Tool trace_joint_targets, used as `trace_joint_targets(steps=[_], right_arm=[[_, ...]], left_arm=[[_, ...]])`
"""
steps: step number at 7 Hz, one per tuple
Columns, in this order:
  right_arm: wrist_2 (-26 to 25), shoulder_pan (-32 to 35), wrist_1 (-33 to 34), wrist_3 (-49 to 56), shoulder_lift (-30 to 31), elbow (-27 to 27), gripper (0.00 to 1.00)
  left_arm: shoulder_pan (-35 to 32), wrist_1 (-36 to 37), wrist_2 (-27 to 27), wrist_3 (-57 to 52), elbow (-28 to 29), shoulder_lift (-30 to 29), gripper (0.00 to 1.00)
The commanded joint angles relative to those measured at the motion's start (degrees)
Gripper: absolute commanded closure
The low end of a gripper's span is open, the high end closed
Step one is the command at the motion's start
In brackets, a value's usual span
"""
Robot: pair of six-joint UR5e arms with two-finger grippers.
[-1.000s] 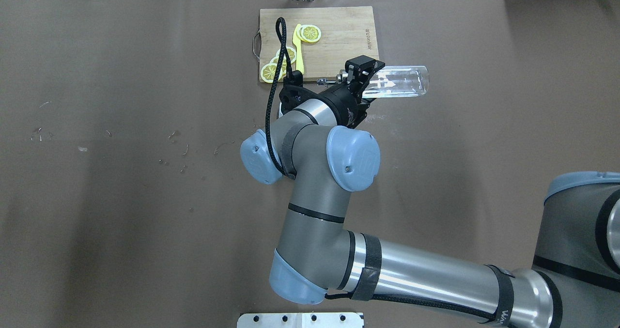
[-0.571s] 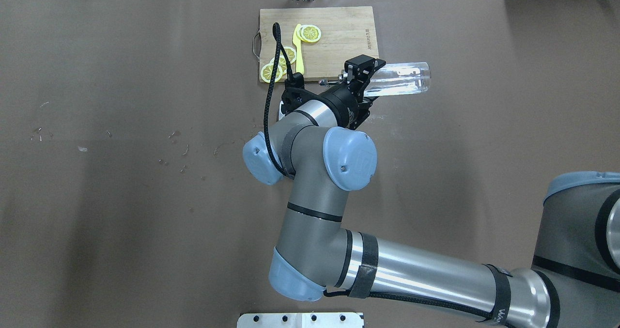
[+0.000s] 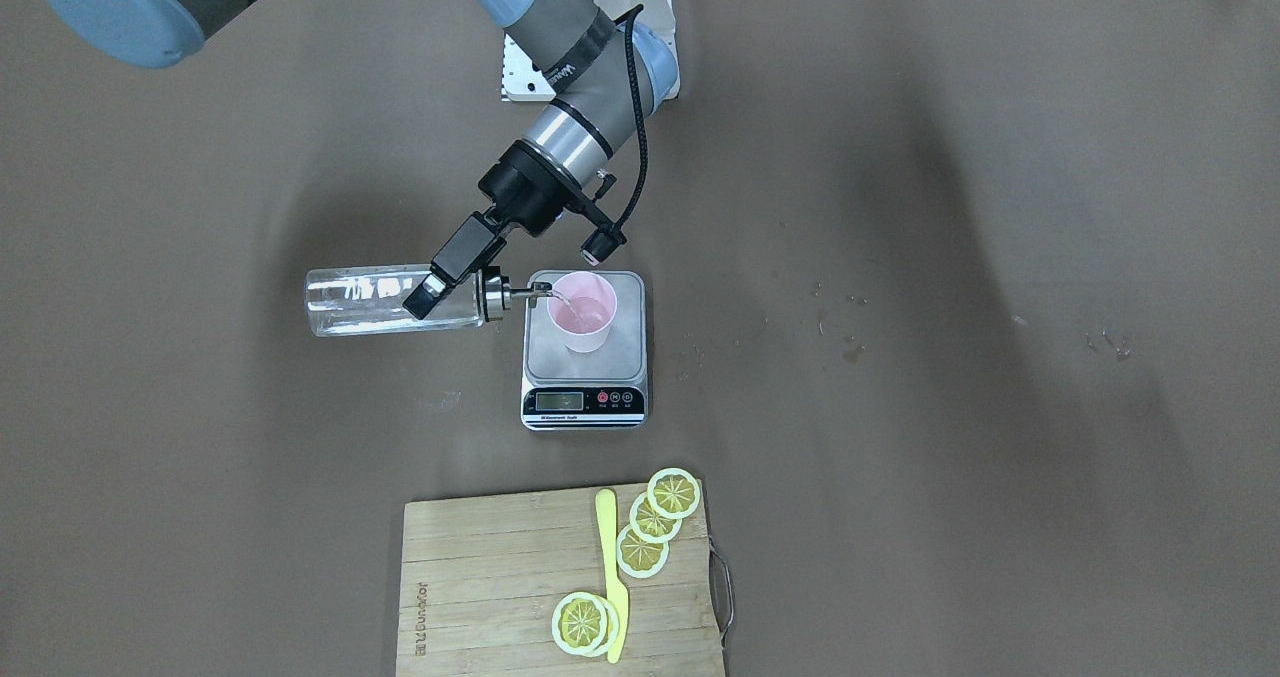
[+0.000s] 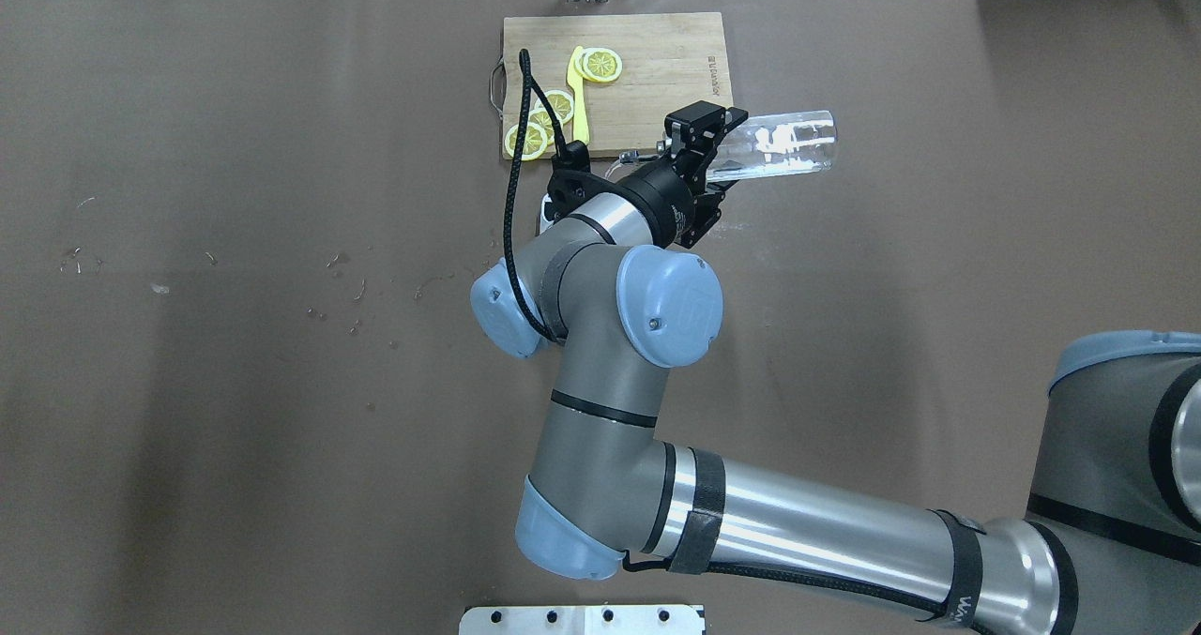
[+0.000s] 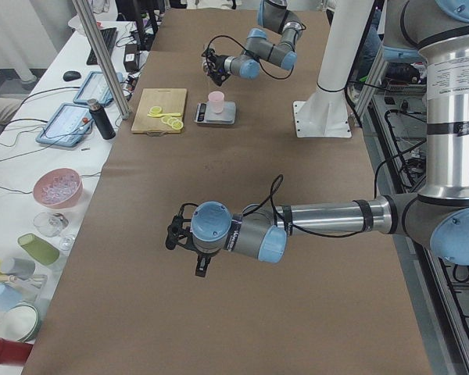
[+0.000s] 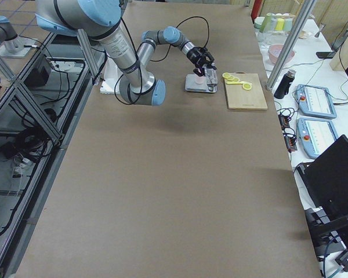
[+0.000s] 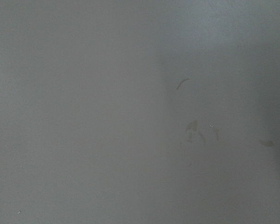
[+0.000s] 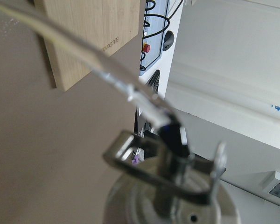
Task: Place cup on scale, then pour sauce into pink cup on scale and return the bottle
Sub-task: 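Tilt the sauce bottle with the right gripper to pour into the cup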
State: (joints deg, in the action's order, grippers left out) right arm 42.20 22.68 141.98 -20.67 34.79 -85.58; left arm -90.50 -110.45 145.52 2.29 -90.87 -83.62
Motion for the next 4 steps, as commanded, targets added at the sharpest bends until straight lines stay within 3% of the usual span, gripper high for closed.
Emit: trace_joint_targets(steps=[1,4], right_arm=[[-0.7,0.0,0.3,0.0,-0.3,0.4,1.00],[-1.1,0.2,0.6,-0.1,-0.5,0.4,1.00]], left_arm=[[0.0,0.1,0.6,0.0,0.2,0.0,0.03],[0.0,0.1,0.6,0.0,0.3,0.0,0.03]])
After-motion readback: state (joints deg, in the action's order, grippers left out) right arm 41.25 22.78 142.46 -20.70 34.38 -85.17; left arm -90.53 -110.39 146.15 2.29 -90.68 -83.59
